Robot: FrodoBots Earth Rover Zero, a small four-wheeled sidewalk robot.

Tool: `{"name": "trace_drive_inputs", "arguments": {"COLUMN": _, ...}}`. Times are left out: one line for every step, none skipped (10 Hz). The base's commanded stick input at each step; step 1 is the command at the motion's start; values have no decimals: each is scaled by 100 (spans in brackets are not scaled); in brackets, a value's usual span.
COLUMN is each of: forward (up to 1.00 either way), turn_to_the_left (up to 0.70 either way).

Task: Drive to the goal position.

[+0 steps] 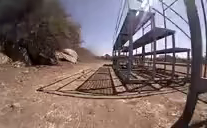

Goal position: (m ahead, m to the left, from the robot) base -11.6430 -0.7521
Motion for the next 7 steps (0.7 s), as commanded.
{"name": "trace_drive_inputs", "arguments": {"forward": 100, "turn_to_the_left": 19}}
{"name": "trace_drive_inputs", "arguments": {"forward": 100, "turn_to_the_left": 24}}
{"name": "trace_drive_inputs", "arguments": {"forward": 100, "turn_to_the_left": 14}}
{"name": "trace_drive_inputs", "arguments": {"forward": 100, "turn_to_the_left": 3}}
{"name": "trace_drive_inputs", "arguments": {"forward": 100, "turn_to_the_left": 0}}
{"name": "trace_drive_inputs", "arguments": {"forward": 100, "turn_to_the_left": 0}}
{"name": "trace_drive_inputs", "arguments": {"forward": 92, "turn_to_the_left": 4}}
